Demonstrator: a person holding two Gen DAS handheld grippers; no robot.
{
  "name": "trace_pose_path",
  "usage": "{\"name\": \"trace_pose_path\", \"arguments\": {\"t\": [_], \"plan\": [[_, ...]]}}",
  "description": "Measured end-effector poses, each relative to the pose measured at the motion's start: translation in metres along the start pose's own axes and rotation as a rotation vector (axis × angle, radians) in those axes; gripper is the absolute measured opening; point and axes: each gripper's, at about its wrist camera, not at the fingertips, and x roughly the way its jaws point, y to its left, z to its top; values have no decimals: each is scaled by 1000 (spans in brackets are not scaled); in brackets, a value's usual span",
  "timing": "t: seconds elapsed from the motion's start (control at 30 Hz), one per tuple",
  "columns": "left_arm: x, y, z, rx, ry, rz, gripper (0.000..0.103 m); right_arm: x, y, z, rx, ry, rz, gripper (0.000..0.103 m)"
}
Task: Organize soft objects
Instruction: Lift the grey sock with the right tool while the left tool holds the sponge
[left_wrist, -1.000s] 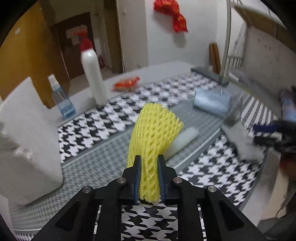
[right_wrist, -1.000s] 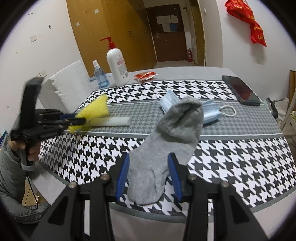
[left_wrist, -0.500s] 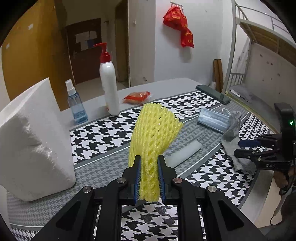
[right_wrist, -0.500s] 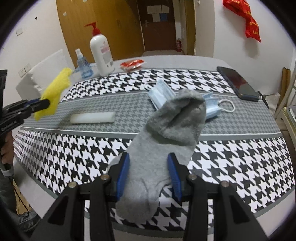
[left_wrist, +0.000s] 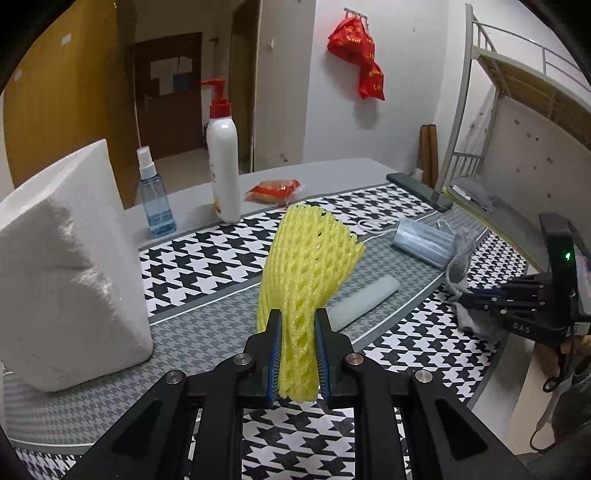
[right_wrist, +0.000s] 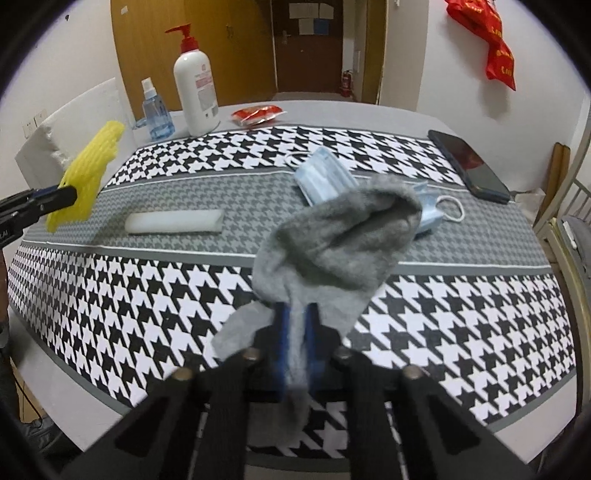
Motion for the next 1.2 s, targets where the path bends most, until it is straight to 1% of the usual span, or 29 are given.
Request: {"name": "trace_pose_path", "arguments": {"t": [0.07,0.23,0.37,0.5,0.63,0.87,1.0,1.2], "plan": [[-7,0,0,-2,-14,-3,18,-7,4,-1,1,-21,3,7],[-26,2,3,-1,-55,1,18,-58,11,5,18,-158,34,7],[-46,2,5,-17,-104,0,18,-94,20,12,8,-243,30,7],[-59,5,4,-45,-121,9,18,-112,27,16,16,-302,51,7],[-72,6,3,-55,-140,27,18,-120,37,20,2,-334,74,7],[-100,12,4,-64,-194,81,18,-126,56,26,-22,-379,110,8],[-115,18,2,-76,-221,124,18,-129,70,34,-52,-396,133,8],[-130,32,-3,-109,-231,199,18,-132,91,46,-101,-425,174,8]]}}
